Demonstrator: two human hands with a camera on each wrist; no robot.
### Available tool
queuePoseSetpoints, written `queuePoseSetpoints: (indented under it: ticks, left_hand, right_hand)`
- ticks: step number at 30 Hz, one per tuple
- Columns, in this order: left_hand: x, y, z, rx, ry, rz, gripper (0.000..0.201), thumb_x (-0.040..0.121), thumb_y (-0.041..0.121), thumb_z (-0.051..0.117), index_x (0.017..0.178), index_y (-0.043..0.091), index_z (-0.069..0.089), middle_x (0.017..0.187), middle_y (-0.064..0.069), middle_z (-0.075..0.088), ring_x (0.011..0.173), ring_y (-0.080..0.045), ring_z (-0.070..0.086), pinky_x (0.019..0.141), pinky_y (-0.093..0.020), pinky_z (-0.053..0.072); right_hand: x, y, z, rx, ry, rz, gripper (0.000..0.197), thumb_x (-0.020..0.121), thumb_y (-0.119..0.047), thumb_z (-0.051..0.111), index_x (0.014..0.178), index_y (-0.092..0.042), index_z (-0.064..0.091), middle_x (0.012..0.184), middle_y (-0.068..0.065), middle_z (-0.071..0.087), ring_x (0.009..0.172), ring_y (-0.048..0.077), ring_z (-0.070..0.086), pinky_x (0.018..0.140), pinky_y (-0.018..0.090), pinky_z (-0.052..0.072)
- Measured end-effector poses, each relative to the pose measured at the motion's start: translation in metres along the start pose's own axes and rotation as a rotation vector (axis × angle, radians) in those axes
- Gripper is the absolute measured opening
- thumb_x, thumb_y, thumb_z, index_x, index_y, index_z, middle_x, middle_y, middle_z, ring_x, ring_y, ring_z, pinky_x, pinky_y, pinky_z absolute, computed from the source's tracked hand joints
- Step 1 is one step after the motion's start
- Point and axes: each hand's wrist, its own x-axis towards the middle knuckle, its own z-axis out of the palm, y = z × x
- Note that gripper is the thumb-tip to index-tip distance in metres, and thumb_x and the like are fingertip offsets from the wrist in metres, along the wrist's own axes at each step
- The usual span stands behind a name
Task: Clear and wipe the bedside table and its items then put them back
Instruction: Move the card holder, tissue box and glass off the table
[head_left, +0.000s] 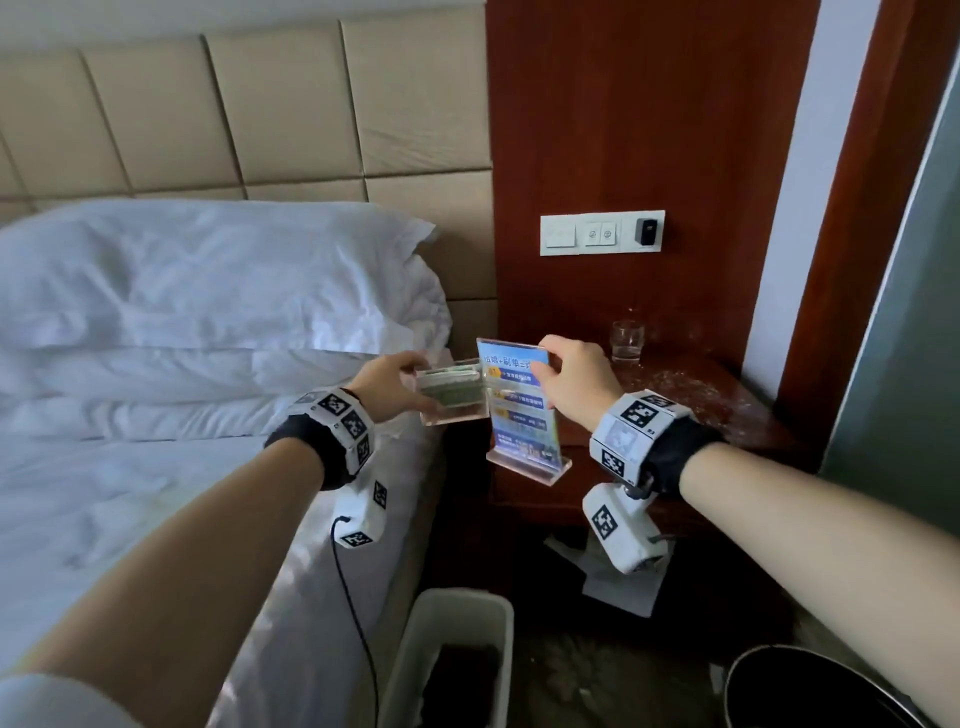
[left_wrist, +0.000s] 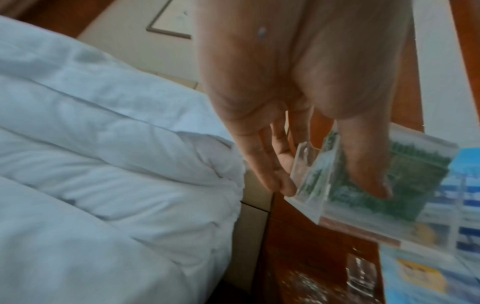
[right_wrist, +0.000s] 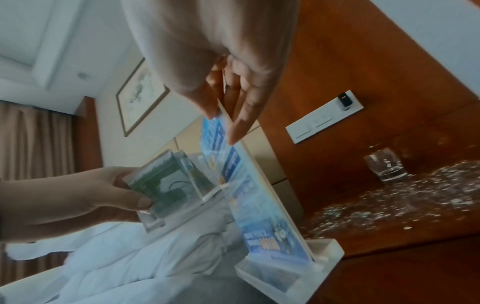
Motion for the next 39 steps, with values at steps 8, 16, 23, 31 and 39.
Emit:
queuePoseSetpoints:
  ticks: [8, 16, 23, 31, 39]
  left_hand:
    - [-0.056, -0.069, -0.088, 0.089, 0.029, -0.157, 0.059, 0.069, 0.011, 0.081, 0.123, 0.006, 0.055, 0.112, -0.003, 0.054, 0.092, -0.017, 0.05, 0.088, -0.025, 0.037]
    - [-0.108, -0.154, -0.143, 0.22, -0.006, -0.389, 0.06, 0.071, 0.012, 0.08, 0.125, 0.009, 0.054, 0.125, -0.009, 0.055, 0.113, -0.025, 0.051, 0.093, -0.027, 0.035]
    - [-0.117, -0.193, -0.151, 0.196, -0.073, -0.45, 0.059, 0.069, 0.007, 0.08, 0.123, 0.007, 0.055, 0.124, -0.01, 0.055, 0.094, -0.018, 0.05, 0.085, -0.025, 0.038]
    - [-0.118, -0.212, -0.157, 0.184, -0.156, -0.491, 0.06, 0.07, 0.003, 0.078, 0.124, 0.009, 0.054, 0.121, -0.005, 0.055, 0.09, -0.016, 0.049, 0.082, -0.023, 0.036]
    - [-0.123, -0.226, -0.154, 0.099, -0.232, -0.62, 0.055, 0.081, -0.004, 0.061, 0.132, 0.014, 0.047, 0.117, -0.008, 0.052, 0.092, -0.02, 0.049, 0.067, -0.021, 0.047]
  right_hand:
    - [0.008, -0.087, 0.052, 0.133, -0.025, -0.144, 0.016, 0.092, -0.017, 0.052, 0.09, -0.003, 0.06, 0.091, 0.016, 0.069, 0.078, 0.037, 0.066, 0.073, 0.044, 0.054]
    - [0.02, -0.151, 0.128, 0.225, -0.032, -0.231, 0.019, 0.093, -0.017, 0.052, 0.092, 0.0, 0.059, 0.091, 0.016, 0.068, 0.084, 0.033, 0.062, 0.075, 0.04, 0.05]
    - [0.034, -0.184, 0.176, 0.344, -0.088, -0.229, 0.015, 0.094, -0.017, 0.051, 0.091, -0.004, 0.059, 0.087, 0.016, 0.067, 0.08, 0.032, 0.064, 0.074, 0.044, 0.053]
    - [0.055, -0.208, 0.215, 0.385, -0.12, -0.223, 0.015, 0.094, -0.015, 0.052, 0.091, -0.001, 0.058, 0.088, 0.016, 0.067, 0.081, 0.033, 0.063, 0.073, 0.043, 0.053]
    - [0.061, -0.223, 0.244, 0.363, -0.192, -0.258, 0.018, 0.094, -0.017, 0.052, 0.1, -0.002, 0.061, 0.092, 0.015, 0.069, 0.085, 0.032, 0.064, 0.079, 0.045, 0.053]
